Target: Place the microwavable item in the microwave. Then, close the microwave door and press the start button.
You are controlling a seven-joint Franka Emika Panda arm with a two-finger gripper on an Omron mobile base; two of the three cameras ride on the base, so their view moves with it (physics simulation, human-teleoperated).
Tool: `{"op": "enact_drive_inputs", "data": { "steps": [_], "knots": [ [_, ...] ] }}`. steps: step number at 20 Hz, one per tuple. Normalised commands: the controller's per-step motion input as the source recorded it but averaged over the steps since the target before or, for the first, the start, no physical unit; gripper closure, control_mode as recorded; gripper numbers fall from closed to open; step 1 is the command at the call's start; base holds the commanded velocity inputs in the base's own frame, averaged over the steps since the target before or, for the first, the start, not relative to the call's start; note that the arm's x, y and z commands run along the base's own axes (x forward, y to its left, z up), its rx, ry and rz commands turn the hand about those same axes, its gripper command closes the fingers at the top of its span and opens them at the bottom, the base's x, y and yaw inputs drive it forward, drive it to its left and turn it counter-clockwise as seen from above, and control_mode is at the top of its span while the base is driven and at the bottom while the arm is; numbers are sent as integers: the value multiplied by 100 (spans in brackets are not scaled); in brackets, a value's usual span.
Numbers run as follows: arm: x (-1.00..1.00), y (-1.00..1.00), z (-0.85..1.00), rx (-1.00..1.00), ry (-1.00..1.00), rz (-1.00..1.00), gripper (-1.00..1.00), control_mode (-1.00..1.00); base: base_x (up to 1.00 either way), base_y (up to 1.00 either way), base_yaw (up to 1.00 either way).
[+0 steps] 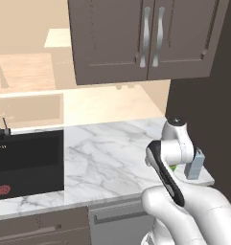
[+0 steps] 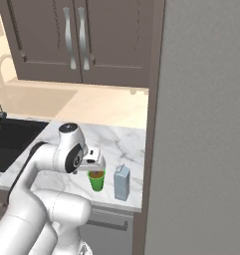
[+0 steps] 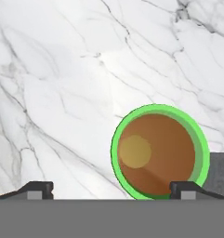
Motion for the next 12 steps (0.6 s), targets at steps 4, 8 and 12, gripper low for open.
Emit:
{"op": "enact_drive_inputs", "data": {
  "steps": [4,8,12],
  "knots": [
    [7,-4,-21,0,0,0,-100,-100,0,0,0],
    [10,0,-23,0,1,0,-100,-100,0,0,0],
    [15,0,-25,0,2,0,-100,-100,0,0,0]
  ]
}}
